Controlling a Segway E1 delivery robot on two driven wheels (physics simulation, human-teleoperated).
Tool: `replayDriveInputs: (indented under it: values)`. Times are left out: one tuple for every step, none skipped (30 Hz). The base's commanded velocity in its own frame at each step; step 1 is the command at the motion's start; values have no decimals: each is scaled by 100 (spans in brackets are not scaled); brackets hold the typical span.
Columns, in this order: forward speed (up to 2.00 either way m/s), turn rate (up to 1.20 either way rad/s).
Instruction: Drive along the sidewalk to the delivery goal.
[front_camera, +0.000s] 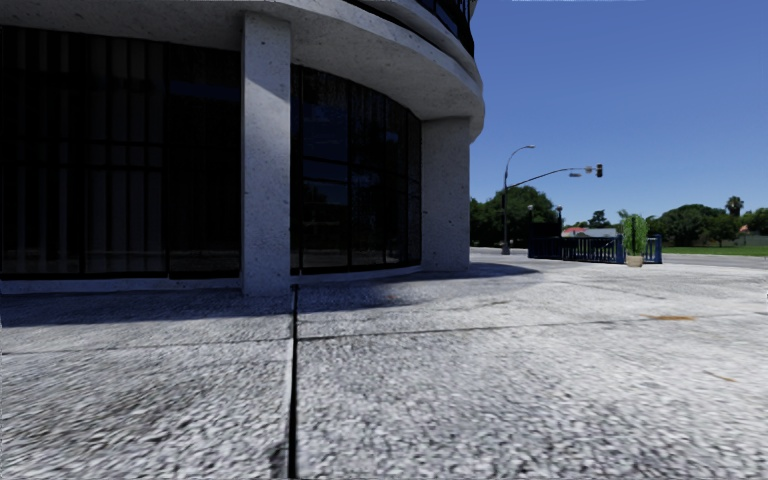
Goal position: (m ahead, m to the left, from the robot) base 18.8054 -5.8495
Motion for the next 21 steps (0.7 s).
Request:
replayDriveInputs:
  values:
    - [198, -33]
    - [200, -33]
    - [200, -33]
    - [200, -33]
    - [200, -33]
    - [200, -33]
    - [200, -33]
    - [200, -33]
    - [200, -33]
    - [200, -33]
    - [200, -33]
    - [200, -33]
    - [200, -33]
    - [200, -33]
    - [200, -33]
    - [200, -33]
    - [200, -33]
    - [200, -33]
    - [200, -33]
    - [200, -33]
    - [200, -33]
